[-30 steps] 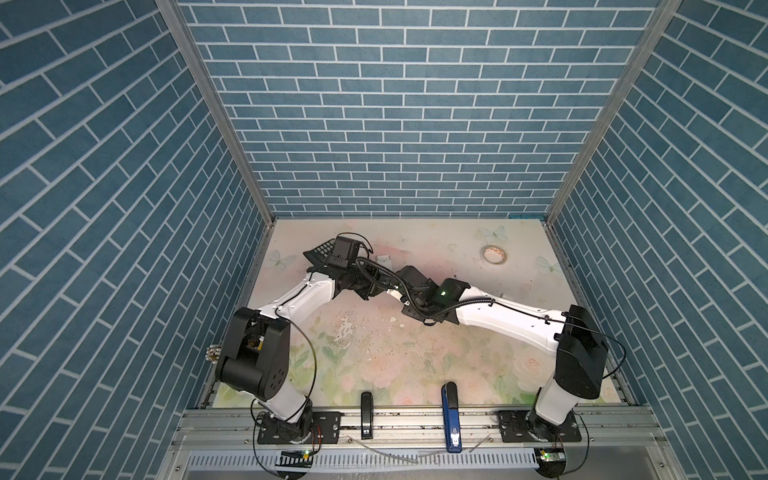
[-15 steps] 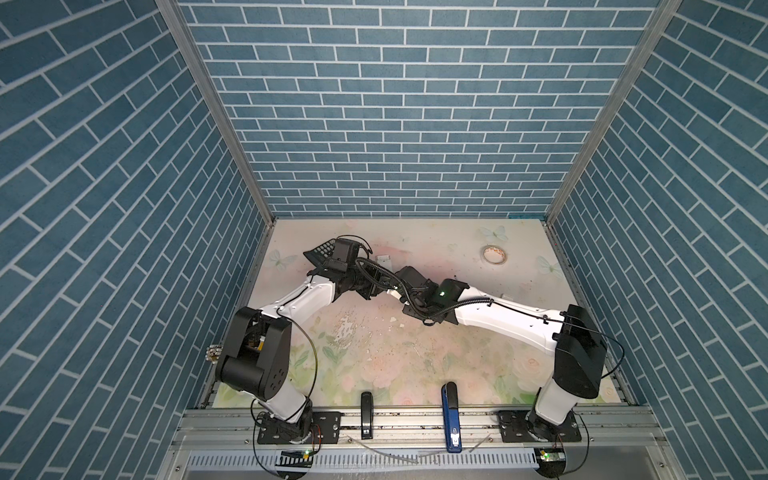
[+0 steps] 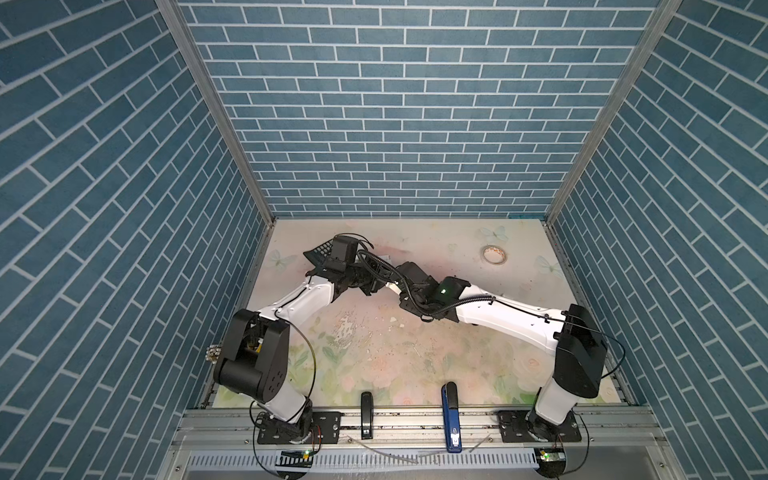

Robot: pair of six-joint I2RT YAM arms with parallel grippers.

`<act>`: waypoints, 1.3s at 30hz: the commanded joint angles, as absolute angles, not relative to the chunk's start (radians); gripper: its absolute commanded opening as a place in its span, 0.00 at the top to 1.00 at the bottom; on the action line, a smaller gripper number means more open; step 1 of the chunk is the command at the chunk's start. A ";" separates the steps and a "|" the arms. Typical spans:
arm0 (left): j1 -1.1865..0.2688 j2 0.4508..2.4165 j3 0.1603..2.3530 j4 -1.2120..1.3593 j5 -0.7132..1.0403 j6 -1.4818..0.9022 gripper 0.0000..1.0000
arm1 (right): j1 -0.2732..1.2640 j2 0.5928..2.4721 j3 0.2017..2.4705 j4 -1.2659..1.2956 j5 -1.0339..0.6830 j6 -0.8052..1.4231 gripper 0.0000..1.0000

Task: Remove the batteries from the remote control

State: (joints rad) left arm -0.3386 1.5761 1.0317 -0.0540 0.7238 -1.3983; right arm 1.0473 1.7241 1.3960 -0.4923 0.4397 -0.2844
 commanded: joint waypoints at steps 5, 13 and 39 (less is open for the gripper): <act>-0.319 1.542 1.033 -0.027 0.750 -1.376 1.00 | 1.051 1.688 1.421 -0.472 0.441 -0.263 0.55; -0.284 1.576 1.034 0.031 0.736 -1.375 1.00 | 1.051 1.603 1.363 -0.492 0.409 -0.231 0.52; -0.321 1.578 0.833 0.863 0.435 -1.335 1.00 | 0.702 1.373 1.209 -0.204 -0.247 0.657 0.58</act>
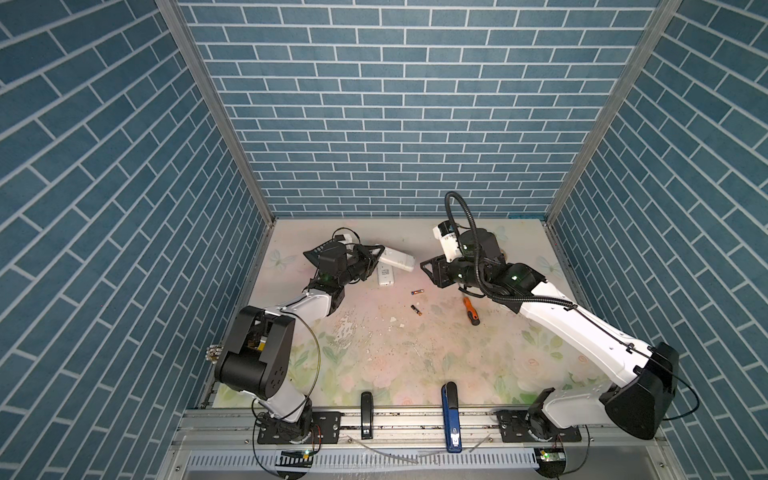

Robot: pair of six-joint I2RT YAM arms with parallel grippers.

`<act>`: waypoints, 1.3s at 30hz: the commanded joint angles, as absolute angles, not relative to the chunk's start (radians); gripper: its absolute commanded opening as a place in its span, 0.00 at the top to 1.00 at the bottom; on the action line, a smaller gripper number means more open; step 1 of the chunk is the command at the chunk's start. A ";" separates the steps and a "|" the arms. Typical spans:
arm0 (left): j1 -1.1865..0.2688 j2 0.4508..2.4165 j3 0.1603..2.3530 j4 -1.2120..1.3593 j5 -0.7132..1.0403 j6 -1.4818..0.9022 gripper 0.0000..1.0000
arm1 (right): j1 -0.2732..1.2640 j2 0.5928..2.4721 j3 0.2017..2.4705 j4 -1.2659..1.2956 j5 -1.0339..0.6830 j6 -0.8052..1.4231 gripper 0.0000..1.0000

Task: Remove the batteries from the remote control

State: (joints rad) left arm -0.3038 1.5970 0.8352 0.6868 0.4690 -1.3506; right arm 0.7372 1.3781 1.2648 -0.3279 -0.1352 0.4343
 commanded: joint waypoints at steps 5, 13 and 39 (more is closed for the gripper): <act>-0.356 1.581 0.833 0.933 0.420 -1.336 1.00 | 0.604 1.415 1.109 -0.004 -0.366 0.865 0.59; -0.395 1.569 0.827 0.976 0.412 -1.311 1.00 | 0.566 1.477 1.123 0.072 -0.418 0.910 0.53; -0.423 1.535 0.810 0.991 0.423 -1.293 1.00 | 0.543 1.562 1.165 0.124 -0.483 0.949 0.58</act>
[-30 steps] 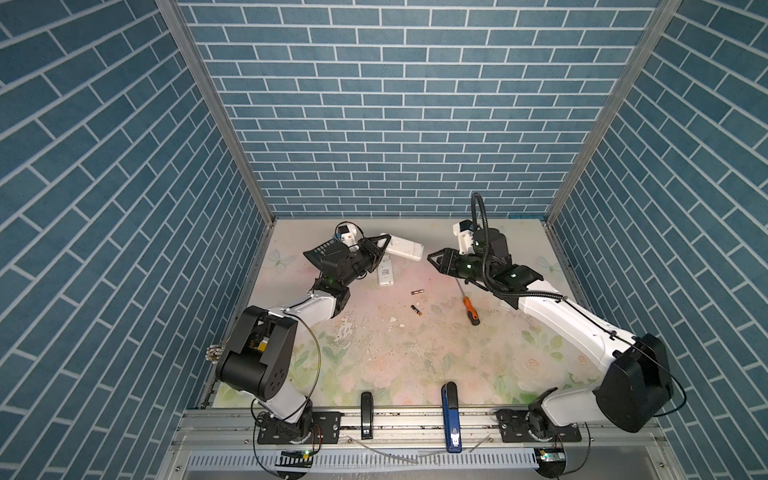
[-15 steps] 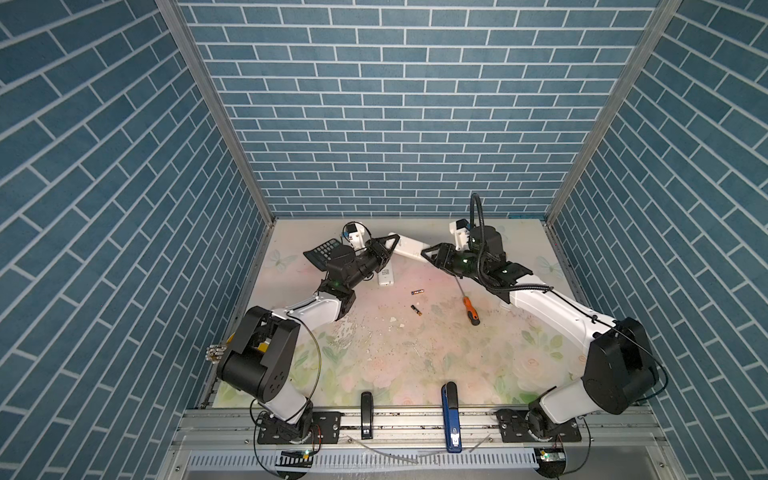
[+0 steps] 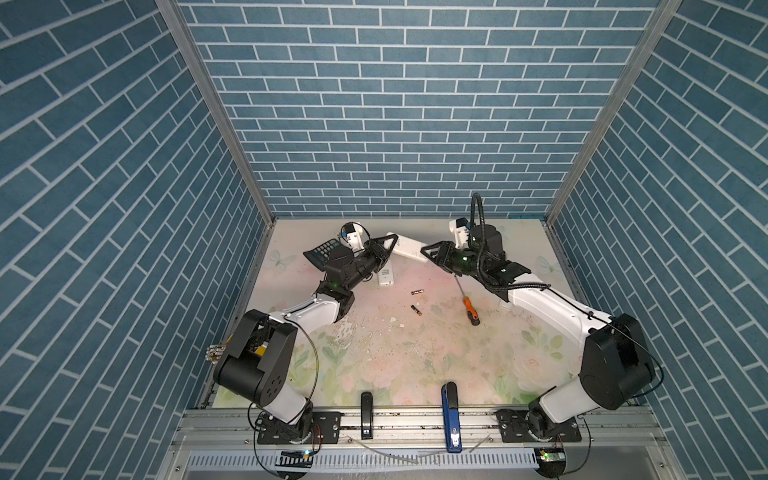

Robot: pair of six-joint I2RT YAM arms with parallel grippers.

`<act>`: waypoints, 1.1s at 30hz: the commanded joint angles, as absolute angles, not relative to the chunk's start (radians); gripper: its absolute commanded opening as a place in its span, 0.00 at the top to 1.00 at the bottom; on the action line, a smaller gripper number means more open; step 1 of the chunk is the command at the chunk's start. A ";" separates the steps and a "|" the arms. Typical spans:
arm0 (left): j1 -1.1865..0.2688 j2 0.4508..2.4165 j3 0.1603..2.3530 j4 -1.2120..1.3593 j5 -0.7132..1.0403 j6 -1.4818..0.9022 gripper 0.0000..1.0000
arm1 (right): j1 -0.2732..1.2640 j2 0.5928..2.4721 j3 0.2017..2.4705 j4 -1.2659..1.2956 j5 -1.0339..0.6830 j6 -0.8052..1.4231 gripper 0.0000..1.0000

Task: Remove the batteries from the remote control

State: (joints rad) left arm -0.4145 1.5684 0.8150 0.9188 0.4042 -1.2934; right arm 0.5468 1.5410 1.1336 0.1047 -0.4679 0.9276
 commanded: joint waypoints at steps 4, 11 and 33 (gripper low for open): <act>-0.423 1.537 0.809 0.996 0.425 -1.295 1.00 | 0.542 1.569 1.174 0.127 -0.489 0.950 0.60; -0.424 1.532 0.805 0.999 0.423 -1.294 1.00 | 0.542 1.570 1.170 0.131 -0.491 0.951 0.81; -0.423 1.513 0.837 0.836 0.435 -1.156 1.00 | 0.538 1.523 1.189 0.044 -0.492 0.910 0.86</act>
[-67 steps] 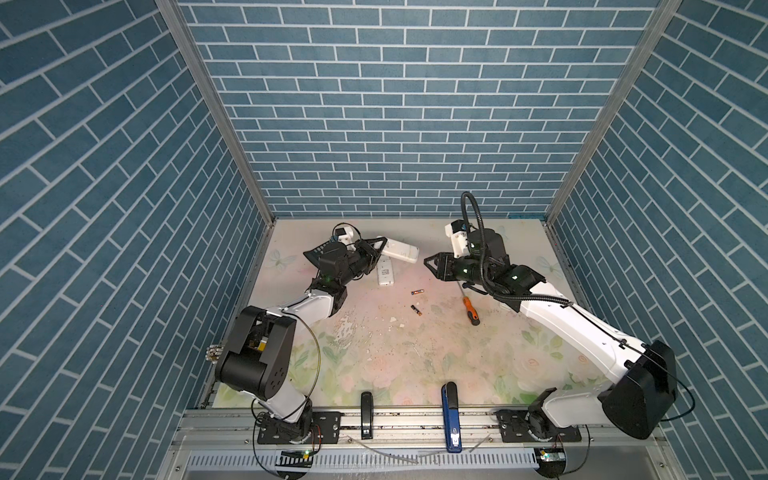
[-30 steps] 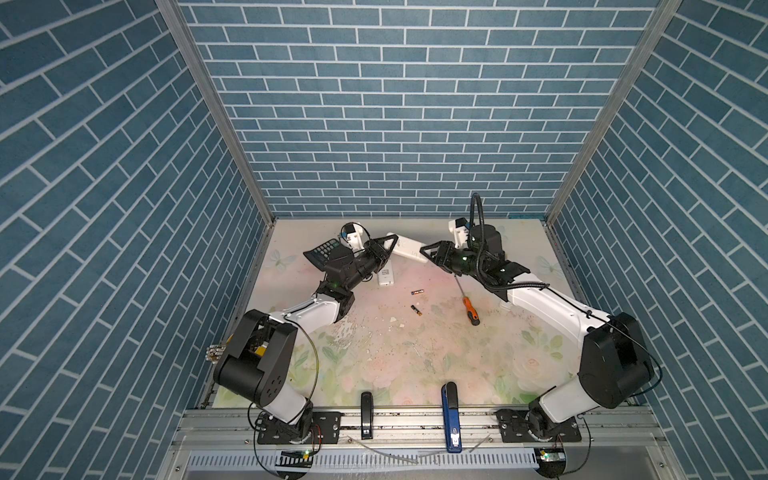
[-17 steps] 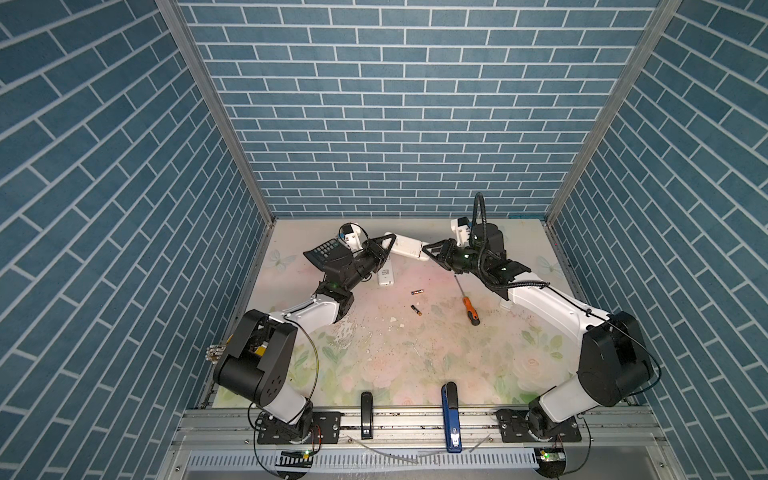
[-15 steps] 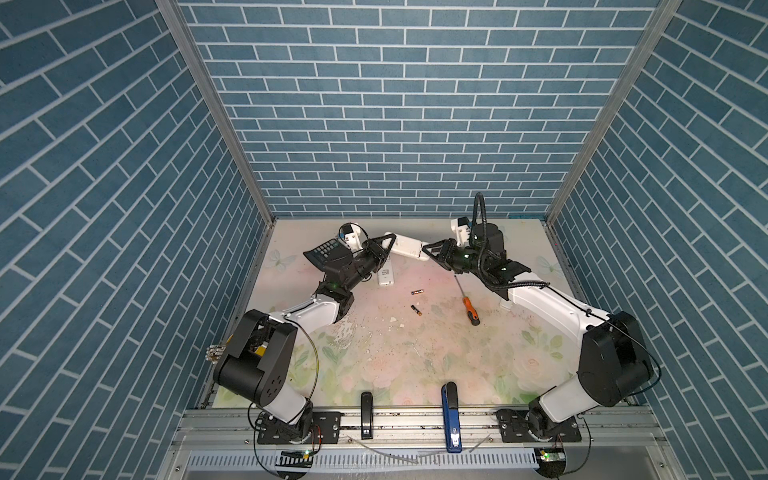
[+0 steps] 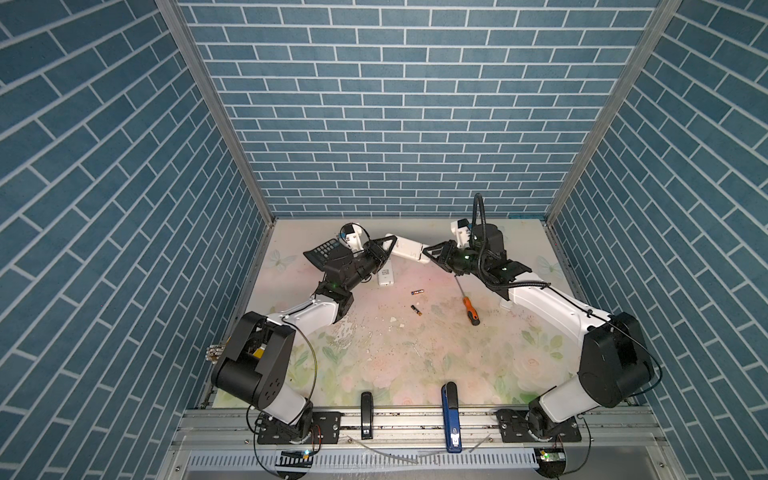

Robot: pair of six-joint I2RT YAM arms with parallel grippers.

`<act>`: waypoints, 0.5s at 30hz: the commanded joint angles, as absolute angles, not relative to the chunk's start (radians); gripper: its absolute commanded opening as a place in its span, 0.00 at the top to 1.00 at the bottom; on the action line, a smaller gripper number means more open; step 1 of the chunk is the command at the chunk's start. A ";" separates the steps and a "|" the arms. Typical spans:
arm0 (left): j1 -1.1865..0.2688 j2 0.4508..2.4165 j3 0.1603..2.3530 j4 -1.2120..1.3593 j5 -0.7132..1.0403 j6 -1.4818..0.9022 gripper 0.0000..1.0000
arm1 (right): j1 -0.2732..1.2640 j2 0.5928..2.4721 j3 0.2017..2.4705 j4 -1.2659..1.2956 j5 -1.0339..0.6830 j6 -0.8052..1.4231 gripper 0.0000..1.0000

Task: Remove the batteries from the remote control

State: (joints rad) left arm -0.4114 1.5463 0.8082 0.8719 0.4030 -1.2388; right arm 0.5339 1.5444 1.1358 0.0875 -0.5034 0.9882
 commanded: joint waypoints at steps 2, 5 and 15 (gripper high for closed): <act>-0.422 1.514 0.843 0.827 0.438 -1.149 1.00 | 0.538 1.526 1.189 0.048 -0.496 0.912 0.87; -0.423 1.517 0.844 0.820 0.440 -1.141 1.00 | 0.538 1.526 1.192 0.052 -0.504 0.916 0.86; -0.422 1.520 0.845 0.796 0.445 -1.108 1.00 | 0.538 1.509 1.203 0.035 -0.515 0.916 0.76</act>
State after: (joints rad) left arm -0.4118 1.5387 0.8204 0.8257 0.4240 -1.1847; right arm 0.5335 1.5406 1.1381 0.0528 -0.5098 0.9871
